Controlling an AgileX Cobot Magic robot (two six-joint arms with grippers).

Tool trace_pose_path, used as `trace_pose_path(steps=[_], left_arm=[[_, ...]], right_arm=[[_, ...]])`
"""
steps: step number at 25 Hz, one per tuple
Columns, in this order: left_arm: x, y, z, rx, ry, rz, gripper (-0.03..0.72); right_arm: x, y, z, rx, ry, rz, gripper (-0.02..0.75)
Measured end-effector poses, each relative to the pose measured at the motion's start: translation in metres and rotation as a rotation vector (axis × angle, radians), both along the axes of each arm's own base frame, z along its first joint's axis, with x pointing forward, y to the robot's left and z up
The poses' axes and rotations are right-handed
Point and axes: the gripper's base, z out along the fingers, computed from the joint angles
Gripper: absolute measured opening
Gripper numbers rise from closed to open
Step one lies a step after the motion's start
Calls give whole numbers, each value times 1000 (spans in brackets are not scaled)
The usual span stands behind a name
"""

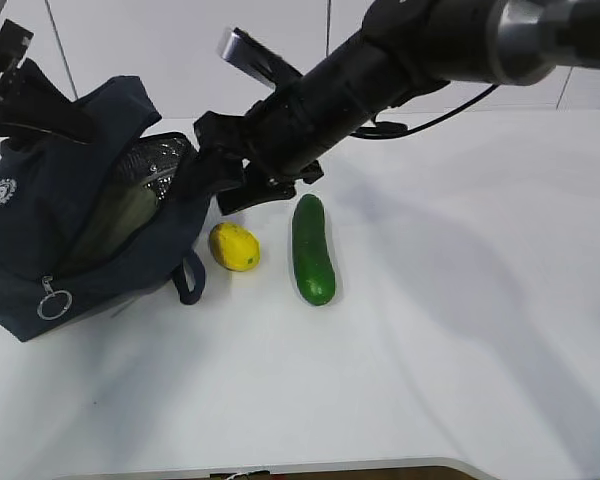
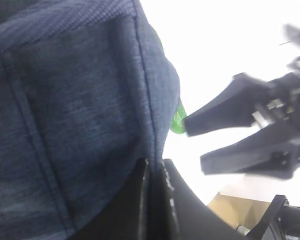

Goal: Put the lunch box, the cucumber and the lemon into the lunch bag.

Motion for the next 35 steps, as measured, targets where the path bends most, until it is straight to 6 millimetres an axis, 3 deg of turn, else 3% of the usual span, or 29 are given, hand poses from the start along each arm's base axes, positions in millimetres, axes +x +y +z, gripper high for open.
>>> trace_pose_path(steps=[5,12,24,30,35], left_arm=[[0,0,0,0,1,-1,-13],[0,0,0,0,1,-1,-13],[0,0,0,0,1,-1,-13],[0,0,0,0,1,-1,-13],[0,0,0,0,0,-2,-13]], right_arm=[[-3,-21,16,-227,-53,-73,440],[1,-39,16,-426,-43,-232,440],[12,-45,17,-479,-158,-306,446],[21,-41,-9,-497,-127,-319,547],[31,-38,-26,-485,-154,-342,563]])
